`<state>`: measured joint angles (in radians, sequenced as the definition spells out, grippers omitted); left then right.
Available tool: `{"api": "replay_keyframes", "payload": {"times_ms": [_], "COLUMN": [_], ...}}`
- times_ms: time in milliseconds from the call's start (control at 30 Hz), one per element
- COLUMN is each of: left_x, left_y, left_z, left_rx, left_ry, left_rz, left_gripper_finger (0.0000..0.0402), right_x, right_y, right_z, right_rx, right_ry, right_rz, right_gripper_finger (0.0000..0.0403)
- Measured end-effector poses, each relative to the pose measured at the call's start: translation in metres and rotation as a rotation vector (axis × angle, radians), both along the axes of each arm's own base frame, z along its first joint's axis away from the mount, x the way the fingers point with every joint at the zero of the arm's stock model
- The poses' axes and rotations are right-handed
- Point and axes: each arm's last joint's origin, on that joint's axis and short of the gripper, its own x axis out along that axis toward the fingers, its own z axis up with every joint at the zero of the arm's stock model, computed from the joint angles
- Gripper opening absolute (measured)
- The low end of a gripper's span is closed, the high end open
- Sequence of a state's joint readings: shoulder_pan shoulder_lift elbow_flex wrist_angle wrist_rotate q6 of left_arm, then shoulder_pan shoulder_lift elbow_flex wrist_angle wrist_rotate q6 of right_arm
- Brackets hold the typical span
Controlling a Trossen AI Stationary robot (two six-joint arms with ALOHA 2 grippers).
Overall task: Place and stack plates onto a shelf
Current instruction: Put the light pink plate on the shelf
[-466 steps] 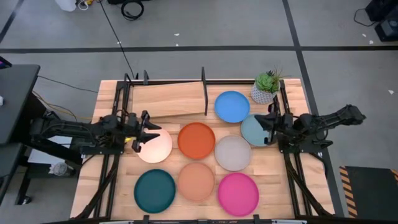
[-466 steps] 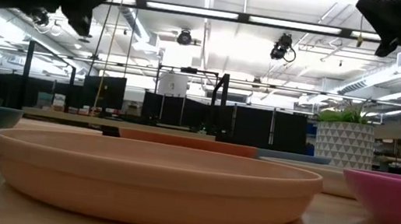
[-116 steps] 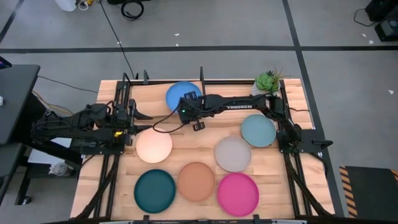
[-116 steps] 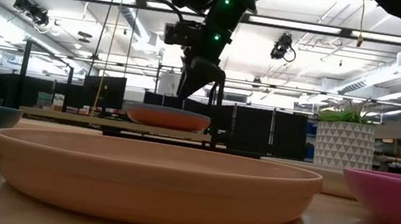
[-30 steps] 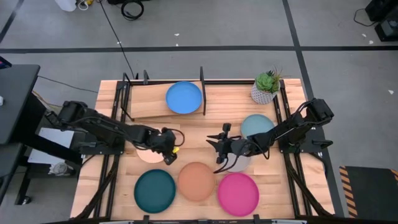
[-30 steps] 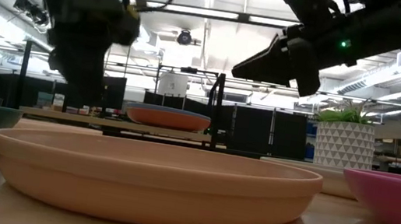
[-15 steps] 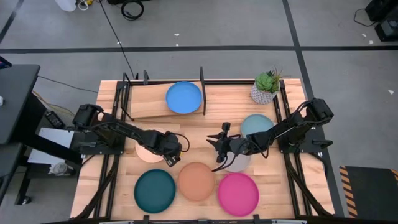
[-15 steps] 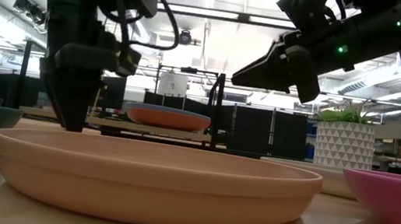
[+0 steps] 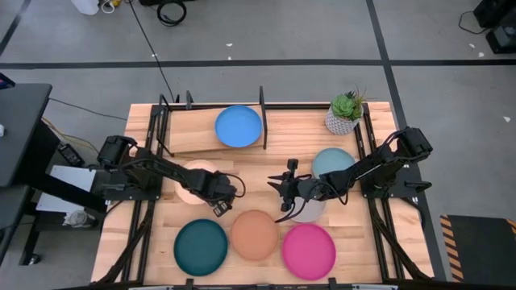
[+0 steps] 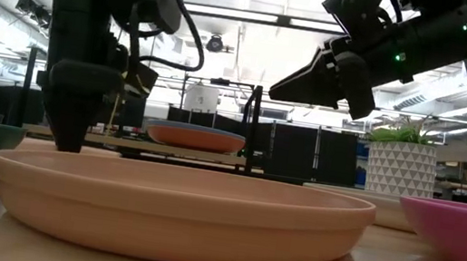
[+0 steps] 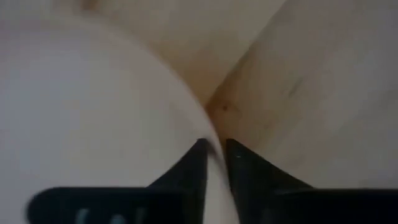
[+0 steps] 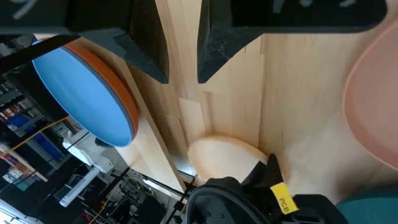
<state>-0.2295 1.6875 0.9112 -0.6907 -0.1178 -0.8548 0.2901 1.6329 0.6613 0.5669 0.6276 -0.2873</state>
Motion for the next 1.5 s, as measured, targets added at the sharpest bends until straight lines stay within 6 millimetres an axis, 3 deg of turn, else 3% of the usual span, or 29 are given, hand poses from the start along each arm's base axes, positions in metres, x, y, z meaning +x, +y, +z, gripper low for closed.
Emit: {"api": "replay_keyframes", "payload": {"times_ms": [100,200,433,533,633,900,1267,1500], "left_x": [0.005,0.013,0.029,0.032,0.027,0.022,-0.044,-0.061], "left_y": [-0.004,-0.009,-0.023,-0.021,-0.011,0.011,0.077,0.112], "left_z": [0.009,0.030,0.107,0.138,0.153,0.158,0.146,0.130], "left_rx": [-0.052,-0.087,-0.103,-0.011,0.159,0.381,0.279,0.244], "left_ry": [0.009,0.038,0.045,0.018,0.063,0.135,0.033,0.011], "left_rz": [-0.053,-0.110,-0.250,-0.279,-0.277,-0.363,-0.204,-0.123], "left_gripper_finger": [0.0015,0.0016,0.0018,0.0018,0.0019,0.0019,0.0017,0.0017], "right_x": [0.000,0.000,-0.001,-0.001,-0.001,-0.004,-0.006,-0.005], "right_y": [0.000,0.000,0.000,0.000,0.000,0.005,0.010,0.009], "right_z": [0.000,0.000,-0.001,-0.001,-0.003,-0.006,-0.006,-0.005], "right_rx": [0.000,0.000,0.005,0.020,0.034,0.055,0.063,0.061], "right_ry": [0.000,0.001,0.002,-0.002,0.006,0.027,0.026,0.016], "right_rz": [0.000,0.000,-0.002,-0.007,-0.014,-0.008,0.001,0.002], "right_gripper_finger": [0.0089,0.0089,0.0089,0.0089,0.0089,0.0089,0.0089,0.0089]}}
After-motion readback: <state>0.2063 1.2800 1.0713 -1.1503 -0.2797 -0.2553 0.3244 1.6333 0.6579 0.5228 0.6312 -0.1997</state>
